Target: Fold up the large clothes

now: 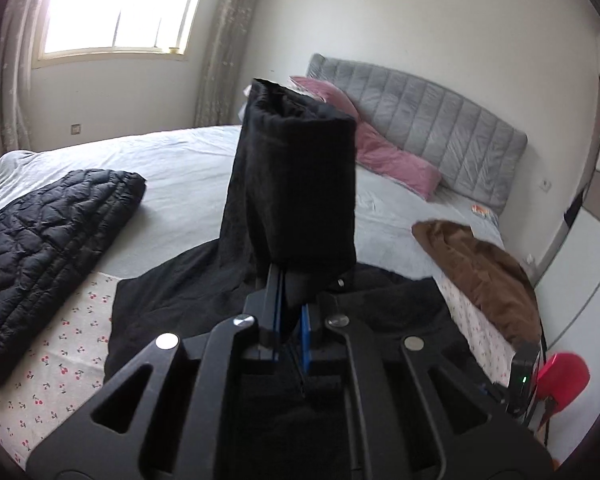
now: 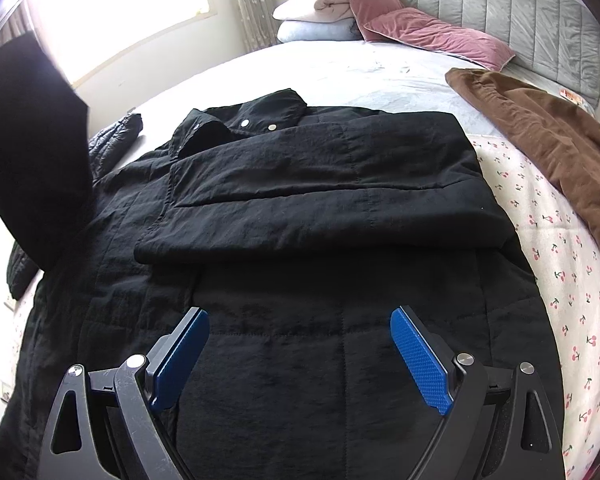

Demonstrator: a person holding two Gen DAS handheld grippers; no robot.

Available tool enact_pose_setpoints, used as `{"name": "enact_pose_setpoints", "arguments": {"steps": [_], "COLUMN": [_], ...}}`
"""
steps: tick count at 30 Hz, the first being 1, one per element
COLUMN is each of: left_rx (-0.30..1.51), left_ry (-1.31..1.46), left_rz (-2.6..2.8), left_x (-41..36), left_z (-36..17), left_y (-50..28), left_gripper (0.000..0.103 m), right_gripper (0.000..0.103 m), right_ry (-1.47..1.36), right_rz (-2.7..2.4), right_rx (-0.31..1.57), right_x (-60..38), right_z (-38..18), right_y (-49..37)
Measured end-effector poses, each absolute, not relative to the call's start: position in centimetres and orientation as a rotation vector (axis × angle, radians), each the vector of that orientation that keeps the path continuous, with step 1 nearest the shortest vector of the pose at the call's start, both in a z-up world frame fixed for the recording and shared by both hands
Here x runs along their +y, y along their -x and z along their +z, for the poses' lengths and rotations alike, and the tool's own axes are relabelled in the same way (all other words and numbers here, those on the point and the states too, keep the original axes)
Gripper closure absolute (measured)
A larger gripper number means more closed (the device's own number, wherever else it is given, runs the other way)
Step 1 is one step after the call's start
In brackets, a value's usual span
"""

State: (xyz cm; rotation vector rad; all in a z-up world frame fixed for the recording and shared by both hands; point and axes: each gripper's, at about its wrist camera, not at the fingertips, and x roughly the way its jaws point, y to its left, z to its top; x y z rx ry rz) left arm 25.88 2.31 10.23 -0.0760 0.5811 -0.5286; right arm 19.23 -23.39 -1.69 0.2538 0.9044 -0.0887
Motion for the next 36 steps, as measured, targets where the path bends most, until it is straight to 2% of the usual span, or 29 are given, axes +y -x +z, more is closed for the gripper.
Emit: {"name": "enact_pose_setpoints", "arguments": {"steps": [2, 4, 7, 15, 20, 23, 24, 25, 26, 28, 29, 31, 36], "left_rx": [0.687, 0.732, 0.761, 0.895, 0.873, 0.829, 0.823, 0.822, 0.827, 0.858, 0.864, 0.863, 0.893], "left_ry": [-0.008, -0.034, -0.079, -0.19, -0.208, -0.146, -0.121, -0.097, -0.079, -0.038, -0.023, 0.004, 0.065], "left_rz": [-0.597, -0.624, -0.627, -0.444, -0.389, -0.408, -0.415, -0.419, -0.424, -0.437, -0.442, -0.451, -0.46], "left_x": [0.2, 0.4, 1.9, 9.8, 11.7, 11.4, 11.1, 10.8, 10.6, 9.6, 9.4, 8.9, 9.5], "left_z": [8.2, 7.1, 7.0, 7.7, 8.4, 7.7, 7.0, 5.9, 5.0, 2.2, 1.2, -1.5, -7.9], "left_y": [-26.0, -25.2, -24.0, -24.8, -26.5, -27.9, -28.4, -29.0, -29.4, -30.6, -30.9, -31.5, -31.7], "left_gripper": [0.061, 0.042, 0.039, 0.038, 0.038, 0.038, 0.04, 0.05, 0.062, 0.077, 0.08, 0.081, 0.082], "right_gripper": [0.01, 0.01, 0.01, 0.01, 0.01, 0.01, 0.01, 0.012, 0.015, 0.035, 0.04, 0.069, 0.072], "right_ry": [-0.255, -0.259, -0.274, -0.408, -0.479, -0.509, -0.524, -0.527, -0.521, -0.483, -0.458, -0.395, -0.295], "right_rz": [-0.09, -0.088, -0.09, 0.045, 0.084, 0.091, 0.092, 0.092, 0.092, 0.091, 0.092, 0.09, 0.11], "right_rx": [0.907, 0.911, 0.913, 0.958, 1.0, 0.961, 0.955, 0.955, 0.954, 0.95, 0.949, 0.952, 0.905], "right_x": [-23.4, -23.6, -24.0, -23.8, -23.8, -23.6, -23.5, -23.2, -22.9, -22.2, -21.8, -21.1, -20.4], "right_z": [-1.8, -1.8, -1.7, -0.7, 0.3, 0.5, 0.2, -0.3, -0.6, -1.7, -2.3, -3.8, -5.7], "right_y": [-19.2, -19.1, -19.1, -18.2, -20.2, -23.1, -24.3, -25.3, -26.2, -28.0, -28.7, -29.7, -29.7]}}
